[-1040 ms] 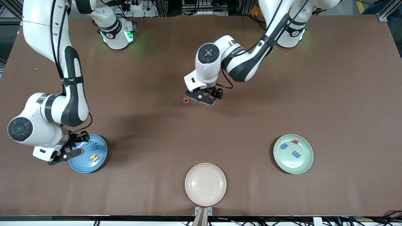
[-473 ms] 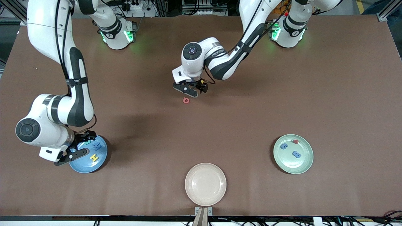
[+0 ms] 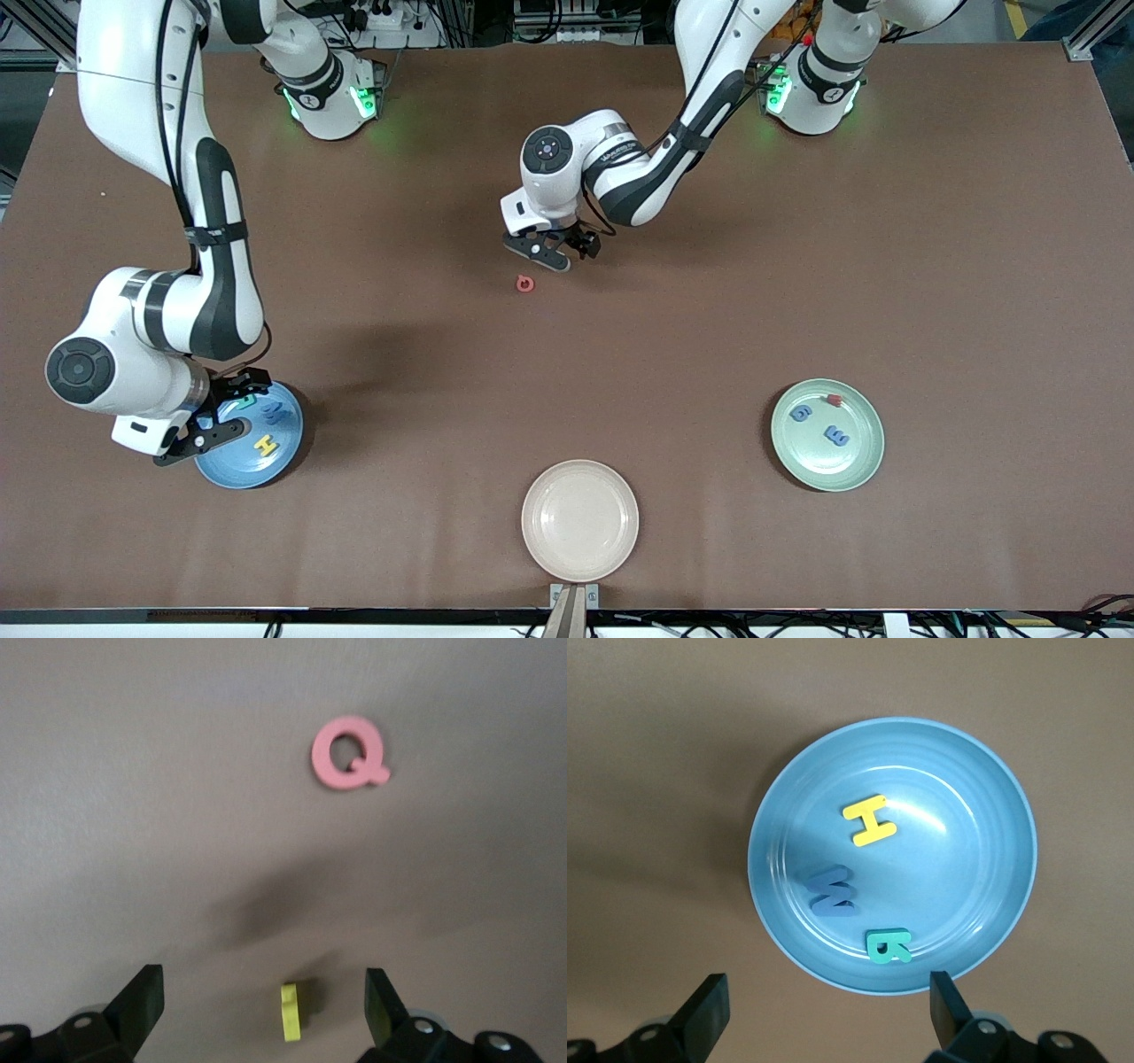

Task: Sort uppercase to blue plate, lowercase to green plate
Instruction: 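Open the right gripper over the blue plate while the left grasps the h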

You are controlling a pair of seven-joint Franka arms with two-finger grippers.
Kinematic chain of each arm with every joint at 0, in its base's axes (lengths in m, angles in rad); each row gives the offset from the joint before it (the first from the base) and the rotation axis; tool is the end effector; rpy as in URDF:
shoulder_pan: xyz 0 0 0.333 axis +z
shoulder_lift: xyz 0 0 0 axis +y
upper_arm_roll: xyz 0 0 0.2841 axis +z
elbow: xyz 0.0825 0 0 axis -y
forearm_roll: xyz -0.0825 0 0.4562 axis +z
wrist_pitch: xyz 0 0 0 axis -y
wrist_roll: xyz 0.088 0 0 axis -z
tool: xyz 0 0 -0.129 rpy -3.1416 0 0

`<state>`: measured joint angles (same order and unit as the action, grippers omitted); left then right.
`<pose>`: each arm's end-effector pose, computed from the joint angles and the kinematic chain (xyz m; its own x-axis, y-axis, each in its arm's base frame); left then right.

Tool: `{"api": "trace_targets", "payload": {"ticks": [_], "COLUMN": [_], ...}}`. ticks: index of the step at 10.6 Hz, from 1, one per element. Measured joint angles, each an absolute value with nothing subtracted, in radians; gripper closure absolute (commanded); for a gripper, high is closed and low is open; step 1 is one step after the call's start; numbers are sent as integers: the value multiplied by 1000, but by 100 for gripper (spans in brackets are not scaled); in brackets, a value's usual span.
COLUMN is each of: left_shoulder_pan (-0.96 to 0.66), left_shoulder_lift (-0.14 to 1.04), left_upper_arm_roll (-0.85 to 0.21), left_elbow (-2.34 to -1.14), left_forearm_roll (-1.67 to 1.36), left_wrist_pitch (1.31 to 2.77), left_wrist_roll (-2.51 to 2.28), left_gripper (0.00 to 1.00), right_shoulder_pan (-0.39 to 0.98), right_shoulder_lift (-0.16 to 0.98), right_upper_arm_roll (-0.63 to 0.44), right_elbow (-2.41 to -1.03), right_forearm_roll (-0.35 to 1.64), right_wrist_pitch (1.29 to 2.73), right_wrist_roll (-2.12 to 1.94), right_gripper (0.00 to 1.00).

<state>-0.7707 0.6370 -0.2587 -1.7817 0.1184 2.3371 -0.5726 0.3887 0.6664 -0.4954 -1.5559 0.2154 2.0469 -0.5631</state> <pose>0.3524 -0.5826 0.1023 0.8750 -0.4765 -0.0859 -0.4757 -0.8791 0.0309 0.7277 -0.0341 0.1988 0.9039 0.4049 -0.1376 0.4148 -0.9084 0.0519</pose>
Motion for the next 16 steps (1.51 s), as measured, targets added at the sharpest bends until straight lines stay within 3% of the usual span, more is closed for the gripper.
{"api": "trace_targets", "payload": {"ticks": [2, 9, 13, 15, 16], "left_shoulder_pan": [-771, -775, -775, -775, -775], "left_shoulder_lift": [623, 619, 618, 618, 618], "left_upper_arm_roll": [-259, -279, -279, -279, -279], "left_elbow": [-1848, -1899, -1902, -1904, -1904], "left_forearm_roll": [138, 143, 143, 143, 143], "left_wrist_pitch": [2426, 2445, 2445, 2445, 2446], "left_wrist_roll": [-595, -628, -634, -638, -640], "left_gripper": [0, 26, 69, 100, 100], "right_shoulder_pan": [392, 418, 465, 463, 462], "right_shoulder_lift": [668, 668, 668, 668, 667], "right_upper_arm_roll": [-480, -459, -459, -462, -463], "right_elbow": [-1574, -1645, -1649, -1649, -1649], "right_forearm_roll": [217, 350, 352, 353, 353], "right_wrist_pitch": [2043, 2035, 2026, 2027, 2028], "right_wrist_roll": [-563, -516, -434, -433, -433], "right_gripper": [0, 0, 0, 0, 0]}}
